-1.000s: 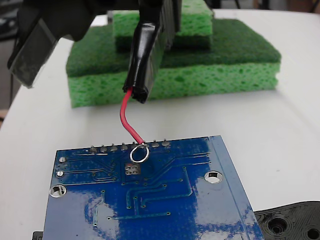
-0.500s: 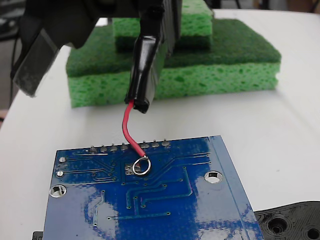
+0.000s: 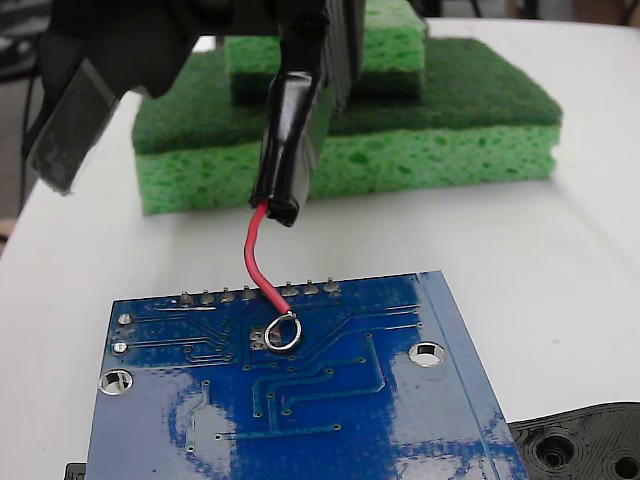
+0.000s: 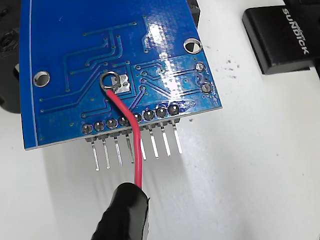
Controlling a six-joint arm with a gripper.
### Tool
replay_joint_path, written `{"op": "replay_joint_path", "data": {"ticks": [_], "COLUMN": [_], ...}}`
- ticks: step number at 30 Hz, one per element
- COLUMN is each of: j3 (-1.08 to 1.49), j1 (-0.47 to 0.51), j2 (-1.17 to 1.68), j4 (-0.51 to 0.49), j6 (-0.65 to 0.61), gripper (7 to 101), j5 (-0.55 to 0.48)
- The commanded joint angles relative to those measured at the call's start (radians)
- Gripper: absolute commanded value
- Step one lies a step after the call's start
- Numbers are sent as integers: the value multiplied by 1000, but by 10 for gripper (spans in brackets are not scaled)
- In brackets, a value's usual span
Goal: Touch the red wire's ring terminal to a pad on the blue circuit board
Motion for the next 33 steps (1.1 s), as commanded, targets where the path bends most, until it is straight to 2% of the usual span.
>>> {"op": "replay_joint_path", "data": {"ticks": [1, 17, 20, 29, 33], "j3": [-5, 26, 78, 206, 245], "j1": [0, -6, -8, -8, -43], "j2": [6, 94, 201, 425, 469], "j4": [-5, -11, -17, 54, 57], "j6": [0, -20, -32, -84, -97], "gripper": [1003, 1003, 1003, 1003, 1003], "j5": [-2, 6, -12, -133, -133]}}
